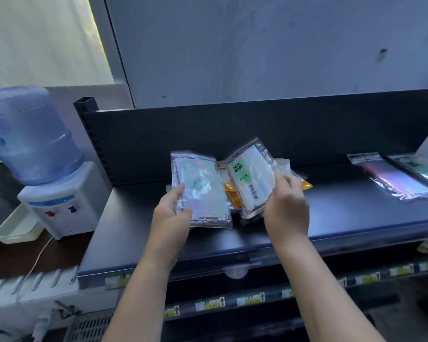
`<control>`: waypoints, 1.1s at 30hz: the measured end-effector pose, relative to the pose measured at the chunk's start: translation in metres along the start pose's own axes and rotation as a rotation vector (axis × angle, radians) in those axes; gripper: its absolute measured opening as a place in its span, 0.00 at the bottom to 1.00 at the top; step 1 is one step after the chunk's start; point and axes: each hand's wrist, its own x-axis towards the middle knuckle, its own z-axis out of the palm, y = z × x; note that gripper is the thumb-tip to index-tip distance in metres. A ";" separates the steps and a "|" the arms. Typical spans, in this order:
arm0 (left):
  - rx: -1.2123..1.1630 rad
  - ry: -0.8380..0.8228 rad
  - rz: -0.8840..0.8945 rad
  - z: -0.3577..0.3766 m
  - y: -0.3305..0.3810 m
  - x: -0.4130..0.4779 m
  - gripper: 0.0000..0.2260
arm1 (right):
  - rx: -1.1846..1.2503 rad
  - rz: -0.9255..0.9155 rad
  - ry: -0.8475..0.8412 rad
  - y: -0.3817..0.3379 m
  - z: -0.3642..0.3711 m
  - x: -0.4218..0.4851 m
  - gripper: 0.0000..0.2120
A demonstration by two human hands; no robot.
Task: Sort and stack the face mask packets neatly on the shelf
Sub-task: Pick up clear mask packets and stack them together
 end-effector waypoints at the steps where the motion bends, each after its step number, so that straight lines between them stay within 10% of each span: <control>1: 0.006 -0.019 -0.010 0.005 0.000 0.000 0.27 | -0.038 -0.024 -0.006 0.000 -0.001 -0.001 0.21; 14: 0.024 -0.275 -0.022 0.105 0.013 -0.010 0.34 | 0.216 0.276 0.278 0.057 -0.037 0.019 0.20; 26: 0.071 -0.443 0.213 0.360 0.050 -0.051 0.35 | 0.229 0.225 0.426 0.262 -0.110 0.092 0.24; 33: -0.240 -0.478 0.023 0.464 0.043 -0.064 0.41 | 0.258 0.313 0.404 0.367 -0.138 0.123 0.22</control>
